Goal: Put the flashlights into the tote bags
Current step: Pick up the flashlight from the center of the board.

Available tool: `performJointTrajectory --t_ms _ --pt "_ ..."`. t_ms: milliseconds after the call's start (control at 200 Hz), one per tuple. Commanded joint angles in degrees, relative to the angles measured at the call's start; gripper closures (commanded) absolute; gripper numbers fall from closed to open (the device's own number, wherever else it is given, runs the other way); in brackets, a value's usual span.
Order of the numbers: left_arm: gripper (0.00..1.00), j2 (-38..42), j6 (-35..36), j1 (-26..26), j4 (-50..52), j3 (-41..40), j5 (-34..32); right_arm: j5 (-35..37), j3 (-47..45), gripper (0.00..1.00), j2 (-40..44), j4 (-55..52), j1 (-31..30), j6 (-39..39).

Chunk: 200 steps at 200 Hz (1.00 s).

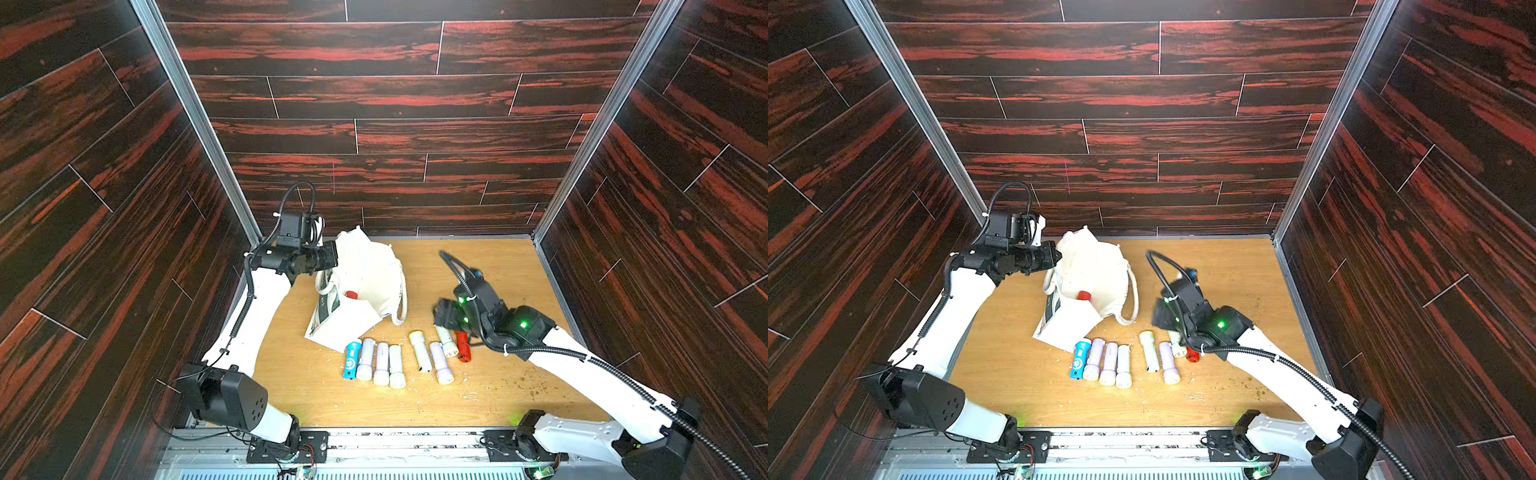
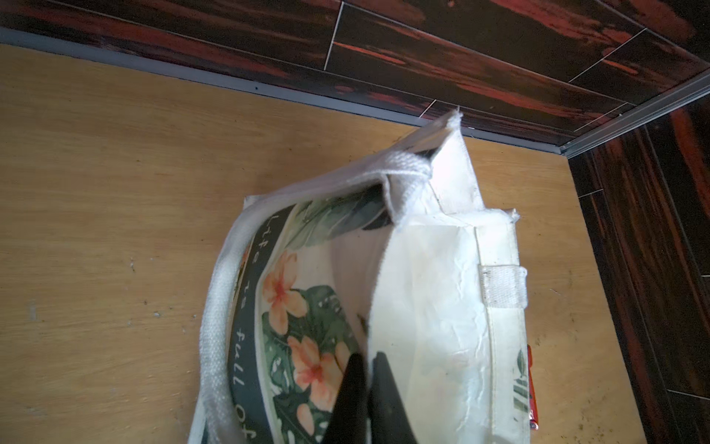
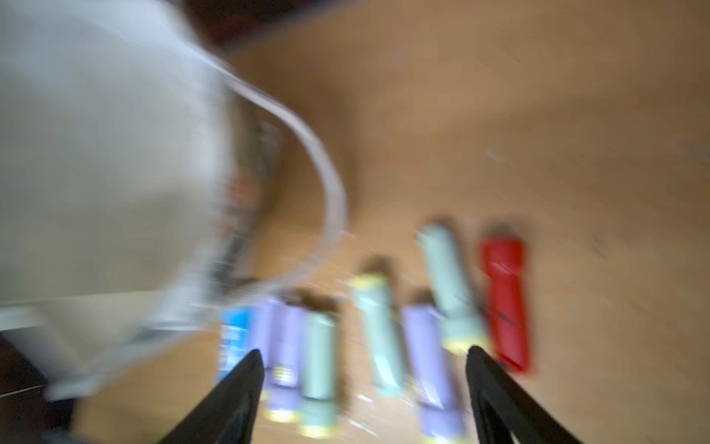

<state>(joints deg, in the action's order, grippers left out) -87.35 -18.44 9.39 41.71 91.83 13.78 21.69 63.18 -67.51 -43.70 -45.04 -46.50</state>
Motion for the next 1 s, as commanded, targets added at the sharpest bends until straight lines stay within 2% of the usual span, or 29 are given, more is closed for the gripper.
performJointTrajectory --t_ms 0,210,316,561,997 --pt "1.0 -0.3 2.0 0.1 -1.5 3.8 -0.6 0.8 -3.6 0.24 1.1 -7.9 2.8 -2.5" --pt "1.0 -0.8 2.0 0.1 -1.2 5.0 0.7 -4.1 -9.4 0.38 -3.5 -1.5 8.1 0.8" --pt "1.0 -0.4 1.8 0.2 -1.8 3.9 0.8 -5.1 -9.7 0.41 -6.5 0.7 10.0 3.0" --pt "1.0 -0.1 1.6 0.8 -2.3 2.9 0.5 -9.7 -11.2 0.42 -11.1 4.8 14.3 6.4" --pt "1.0 -0.6 1.2 1.2 -1.5 3.2 -0.5 -8.2 -10.8 0.46 -18.9 6.3 16.4 8.0"
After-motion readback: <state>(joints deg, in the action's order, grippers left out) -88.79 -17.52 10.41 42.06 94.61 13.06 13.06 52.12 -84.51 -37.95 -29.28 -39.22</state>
